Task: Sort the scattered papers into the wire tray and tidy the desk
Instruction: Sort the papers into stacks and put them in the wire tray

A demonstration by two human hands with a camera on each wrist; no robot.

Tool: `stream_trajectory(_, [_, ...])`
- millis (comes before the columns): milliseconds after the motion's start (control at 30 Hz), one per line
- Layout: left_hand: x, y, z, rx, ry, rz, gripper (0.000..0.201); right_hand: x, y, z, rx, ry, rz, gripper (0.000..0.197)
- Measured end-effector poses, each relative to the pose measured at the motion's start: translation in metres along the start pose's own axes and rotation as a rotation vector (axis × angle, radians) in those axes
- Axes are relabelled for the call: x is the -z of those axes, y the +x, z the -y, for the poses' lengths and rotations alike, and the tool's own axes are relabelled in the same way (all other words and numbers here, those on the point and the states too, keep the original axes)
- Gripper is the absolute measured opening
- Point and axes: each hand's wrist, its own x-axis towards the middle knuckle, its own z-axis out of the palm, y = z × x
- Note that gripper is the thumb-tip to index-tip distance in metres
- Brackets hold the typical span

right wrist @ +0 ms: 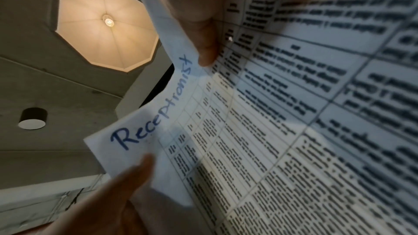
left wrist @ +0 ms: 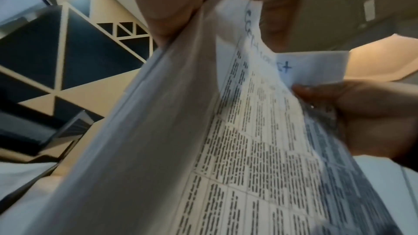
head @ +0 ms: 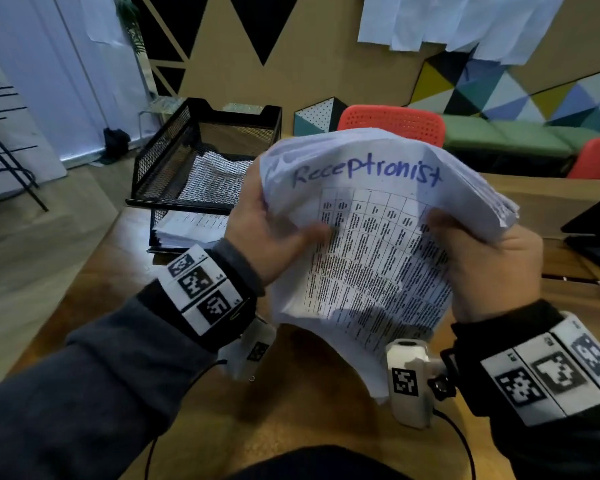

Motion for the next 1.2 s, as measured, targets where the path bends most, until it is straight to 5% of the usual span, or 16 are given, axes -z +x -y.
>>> stream_trajectory(67, [0.002, -0.002, -0.002, 0.015, -0.008, -0.172, 0.032, 0.001, -0.003, 0.0, 0.038, 0.016, 0.033, 0.026])
stream_trajectory(100, [0.004, -0.002, -0.004, 0.029, -0.034, -0.216, 0.031, 0.003, -0.004, 0.0, 0.062, 0.037, 0.039, 0.025])
stream_trajectory(233, [0.014, -0.003, -0.005, 0.021, -0.18, -0.096, 0.019, 0.013, -0.001, -0.002, 0.07, 0.093, 0.19, 0.027])
stream_trajectory(433, [0.002, 0.0, 0.015, 0.091, -0.115, -0.092, 0.031, 0.001, -0.003, -0.021, -0.044, -0.094, 0.211, 0.023])
stream_trajectory(600, [0.003, -0.004, -0.002, -0.07, -0.136, -0.113, 0.024, -0.002, -0.002, -0.006, 0.157, -0.008, 0.113, 0.032])
stream_trajectory(700, [0.001, -0.007, -0.003, -0.145, -0.142, -0.046, 0.048, -0.003, -0.008, -0.007, 0.205, -0.012, 0.099, 0.02])
stream_trajectory(800, [0.0, -0.004, 0.006, -0.162, -0.056, -0.018, 0.058, -0.006, -0.012, -0.013, 0.224, -0.03, 0.132, 0.032])
stream_trajectory(967, [0.003, 0.003, 0.008, -0.162, -0.114, -0.014, 0.031, -0.003, -0.004, -0.013, 0.335, -0.085, 0.135, 0.024])
stream_trajectory(1100, [0.002, 0.007, 0.017, 0.03, -0.161, -0.041, 0.056, 0.0, 0.0, -0.028, -0.061, 0.032, 0.219, 0.05])
stream_trajectory(1200, [-0.008, 0.003, 0.021, 0.186, -0.025, -0.069, 0.02, -0.007, -0.004, -0.042, -0.208, -0.068, 0.172, 0.028])
